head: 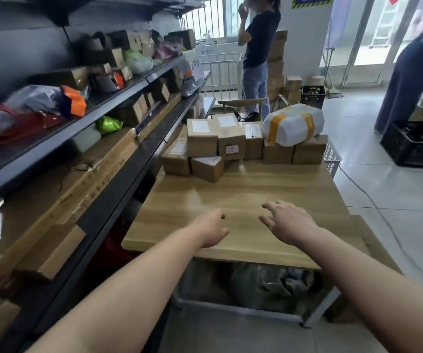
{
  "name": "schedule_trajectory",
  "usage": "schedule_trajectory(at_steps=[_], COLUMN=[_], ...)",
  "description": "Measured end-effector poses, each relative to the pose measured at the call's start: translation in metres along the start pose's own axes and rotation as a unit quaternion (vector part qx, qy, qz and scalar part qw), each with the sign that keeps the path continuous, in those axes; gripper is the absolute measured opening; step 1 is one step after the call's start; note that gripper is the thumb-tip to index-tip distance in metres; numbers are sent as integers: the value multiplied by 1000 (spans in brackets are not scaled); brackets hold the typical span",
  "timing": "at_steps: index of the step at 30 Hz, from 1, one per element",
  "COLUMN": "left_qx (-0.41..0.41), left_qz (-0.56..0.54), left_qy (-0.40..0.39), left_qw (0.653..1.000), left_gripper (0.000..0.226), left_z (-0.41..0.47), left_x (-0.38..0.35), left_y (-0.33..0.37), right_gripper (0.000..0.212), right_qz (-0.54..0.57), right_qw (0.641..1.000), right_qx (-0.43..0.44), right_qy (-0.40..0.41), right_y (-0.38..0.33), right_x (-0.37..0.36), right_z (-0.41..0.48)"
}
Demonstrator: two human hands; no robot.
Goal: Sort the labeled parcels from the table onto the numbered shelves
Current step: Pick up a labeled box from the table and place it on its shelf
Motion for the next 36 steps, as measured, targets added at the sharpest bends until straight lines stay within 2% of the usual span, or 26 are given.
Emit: schedule_trajectory(at_steps=[8, 18, 25, 30, 33, 36], left_qx=[11, 25, 51, 80, 83, 86], left_qz=[-7, -55, -145, -179, -216, -251], left_qy=[28, 71, 170, 128, 91, 72], left_qw=[1000, 996, 973, 972, 968, 961], left_gripper=[52, 50, 52, 70, 77, 79], left_z=[131, 288, 351, 383, 394, 402], left_x=[56, 145, 166, 168, 164, 163], left_y=[-37, -91, -110, -119, -122, -124], right_gripper=[49, 47, 48, 51, 60, 60], right_qz=[7, 54, 100, 132, 143, 162], right_qw=[1000, 997, 993, 990, 989, 986], right_qx=[-16, -52, -64, -34, -32, -27], right_qy=[-11, 7, 13, 28, 7, -12], right_y=[-7, -55, -62, -78, -85, -92], right_x=[0, 20, 21, 24, 20, 15], right_z=[125, 303, 372, 419, 442, 457])
Point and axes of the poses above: each hand's wrist, its own z-axis towards the middle knuckle, its own x-axis out of the back of the hand, y = z × x, the point moved 1 cm from there along z, towards the middle knuckle, and after that the axes turned 1 degree about z, right-handed, at the moved point
